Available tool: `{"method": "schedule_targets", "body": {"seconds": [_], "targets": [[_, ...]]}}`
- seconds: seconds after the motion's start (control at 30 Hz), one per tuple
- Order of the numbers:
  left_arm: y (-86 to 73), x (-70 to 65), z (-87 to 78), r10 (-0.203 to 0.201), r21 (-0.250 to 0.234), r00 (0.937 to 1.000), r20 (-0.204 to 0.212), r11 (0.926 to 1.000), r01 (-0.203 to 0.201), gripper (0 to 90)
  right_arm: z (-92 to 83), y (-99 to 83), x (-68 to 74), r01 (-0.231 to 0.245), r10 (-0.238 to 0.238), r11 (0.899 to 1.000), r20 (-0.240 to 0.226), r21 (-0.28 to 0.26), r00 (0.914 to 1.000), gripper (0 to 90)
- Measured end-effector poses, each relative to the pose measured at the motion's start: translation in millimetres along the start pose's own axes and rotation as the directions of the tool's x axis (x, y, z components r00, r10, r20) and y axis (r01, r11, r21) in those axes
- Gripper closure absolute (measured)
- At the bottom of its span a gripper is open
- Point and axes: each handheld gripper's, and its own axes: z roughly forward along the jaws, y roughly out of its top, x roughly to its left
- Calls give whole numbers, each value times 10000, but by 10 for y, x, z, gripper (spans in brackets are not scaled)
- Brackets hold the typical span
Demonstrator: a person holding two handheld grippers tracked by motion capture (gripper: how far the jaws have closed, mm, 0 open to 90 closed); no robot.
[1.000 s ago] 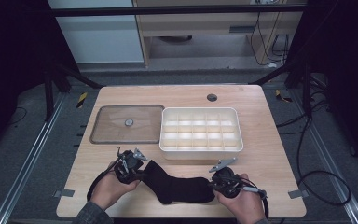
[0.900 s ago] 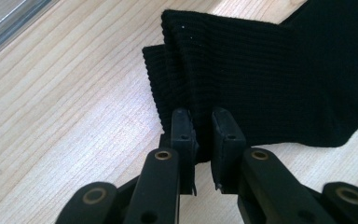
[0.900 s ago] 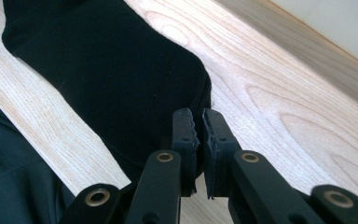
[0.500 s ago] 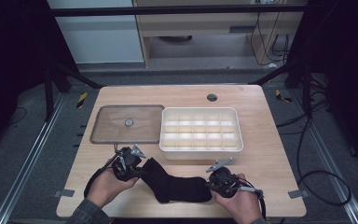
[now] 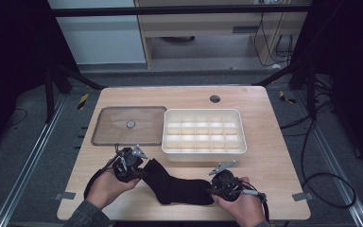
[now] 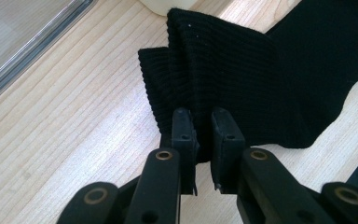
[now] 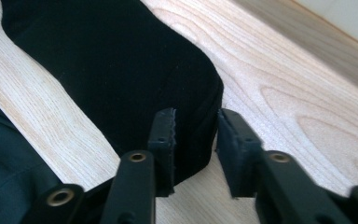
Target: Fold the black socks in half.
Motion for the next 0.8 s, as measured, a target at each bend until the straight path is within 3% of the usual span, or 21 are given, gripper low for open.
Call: {"method": "schedule_targets", "body": {"seconds": [0.23,0.8], "targets": [[-19,37,-43,0,18,10000,-38,10000,0,813,55,13,26,-103,104,9999,-238,49,9997,827],[-154,210,-248,-140,130,9993,-346,9998,144,813,218,221,202,76,-84,9999,-554,-140,9984,837]]}}
